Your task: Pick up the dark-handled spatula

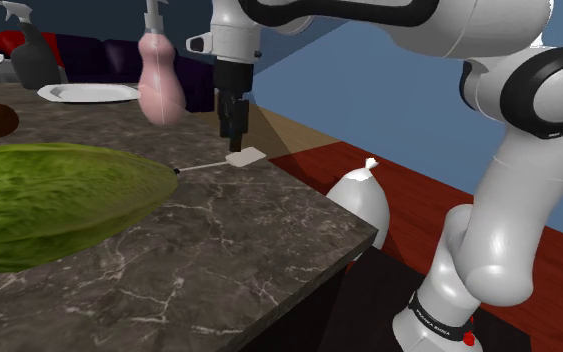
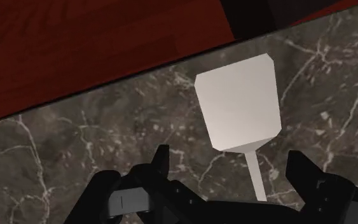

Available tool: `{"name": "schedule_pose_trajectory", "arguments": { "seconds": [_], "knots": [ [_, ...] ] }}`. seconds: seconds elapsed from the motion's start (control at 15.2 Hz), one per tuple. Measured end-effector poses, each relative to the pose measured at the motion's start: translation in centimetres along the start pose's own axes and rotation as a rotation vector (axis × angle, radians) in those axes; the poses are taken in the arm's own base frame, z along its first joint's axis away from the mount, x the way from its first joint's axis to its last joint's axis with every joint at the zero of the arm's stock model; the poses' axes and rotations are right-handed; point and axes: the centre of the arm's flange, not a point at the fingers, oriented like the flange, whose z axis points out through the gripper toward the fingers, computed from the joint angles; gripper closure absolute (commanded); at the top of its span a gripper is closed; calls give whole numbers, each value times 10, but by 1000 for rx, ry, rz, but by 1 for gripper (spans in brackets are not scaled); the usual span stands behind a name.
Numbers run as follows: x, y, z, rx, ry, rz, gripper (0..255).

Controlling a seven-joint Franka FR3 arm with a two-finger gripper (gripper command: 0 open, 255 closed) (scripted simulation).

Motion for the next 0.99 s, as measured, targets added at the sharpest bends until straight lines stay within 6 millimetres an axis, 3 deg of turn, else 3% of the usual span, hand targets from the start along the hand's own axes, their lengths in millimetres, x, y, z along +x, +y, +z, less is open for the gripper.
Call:
{"name": "schedule_pose_trajectory", "arguments": {
  "seconds": [0.4, 0.92, 0.99],
  "knots": [
    [62, -47, -13, -29, 14, -260, 0],
    [69, -51, 18, -33, 16, -303, 0],
    [68, -51, 21, -33, 16, -303, 255]
  ]
}}
